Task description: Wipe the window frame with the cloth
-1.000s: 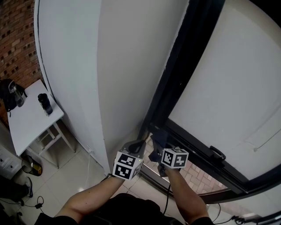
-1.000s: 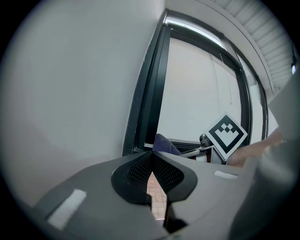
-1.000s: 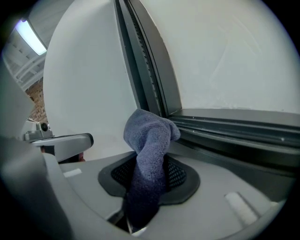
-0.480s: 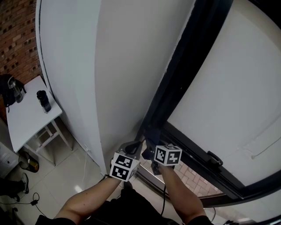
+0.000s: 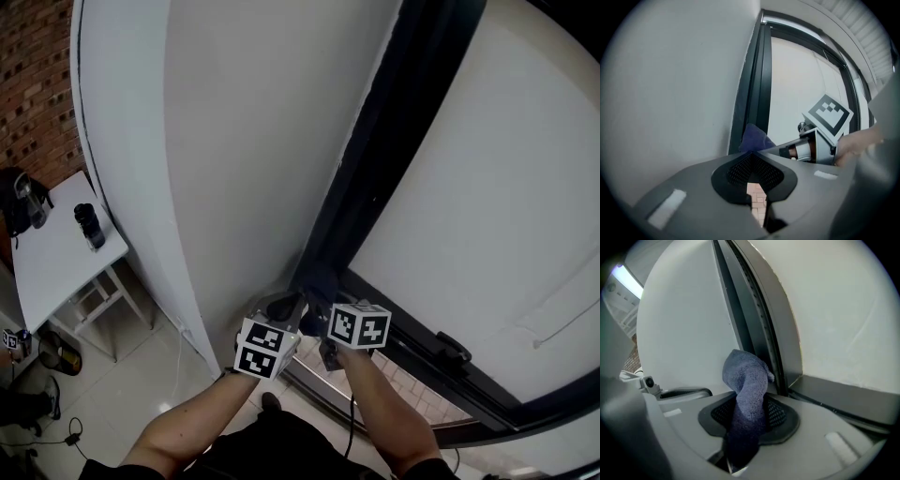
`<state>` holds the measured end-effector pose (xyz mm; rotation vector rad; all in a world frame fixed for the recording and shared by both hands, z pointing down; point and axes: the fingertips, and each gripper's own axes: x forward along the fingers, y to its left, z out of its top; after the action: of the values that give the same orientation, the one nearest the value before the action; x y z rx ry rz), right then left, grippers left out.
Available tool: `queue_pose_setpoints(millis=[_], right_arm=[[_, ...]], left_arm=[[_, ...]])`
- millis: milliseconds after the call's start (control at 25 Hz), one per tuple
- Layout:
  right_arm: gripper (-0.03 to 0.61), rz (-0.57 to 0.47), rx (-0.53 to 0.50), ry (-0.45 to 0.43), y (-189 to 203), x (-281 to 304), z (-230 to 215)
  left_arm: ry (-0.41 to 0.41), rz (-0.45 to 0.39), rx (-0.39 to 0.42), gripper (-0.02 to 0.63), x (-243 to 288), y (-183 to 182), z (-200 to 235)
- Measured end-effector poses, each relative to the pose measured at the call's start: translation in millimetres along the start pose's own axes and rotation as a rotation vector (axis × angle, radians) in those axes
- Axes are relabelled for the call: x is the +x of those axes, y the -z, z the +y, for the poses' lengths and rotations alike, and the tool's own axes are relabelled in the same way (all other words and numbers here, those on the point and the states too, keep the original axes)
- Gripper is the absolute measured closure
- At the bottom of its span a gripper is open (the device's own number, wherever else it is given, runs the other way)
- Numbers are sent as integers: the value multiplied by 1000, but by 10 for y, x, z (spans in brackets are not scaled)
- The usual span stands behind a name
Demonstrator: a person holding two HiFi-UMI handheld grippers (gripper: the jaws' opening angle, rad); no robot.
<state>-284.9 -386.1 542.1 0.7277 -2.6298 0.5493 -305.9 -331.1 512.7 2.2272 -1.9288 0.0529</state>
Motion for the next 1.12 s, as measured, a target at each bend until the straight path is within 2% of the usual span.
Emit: queue_pose_setpoints(millis=[160,400,600,880,1120], right_arm=[[449,-50,11,-2,-257,-164,41],[449,-102,9,7,-591,-354,111],[449,-144,-8,17,-857,-520,199],[449,-191,8,20,-1244,-720,257],[449,-245,-23,34,-1570,-936,360]], left_arm=[[33,-4,-29,620,-17,-14,-114],[58,-38,-15,620,-104,-217,-221],[46,-54,-12,620,-172,-469,-194],[102,-81,24,620,-242,-915,-321],[89,-120,14,620,-319,-1364,-309]])
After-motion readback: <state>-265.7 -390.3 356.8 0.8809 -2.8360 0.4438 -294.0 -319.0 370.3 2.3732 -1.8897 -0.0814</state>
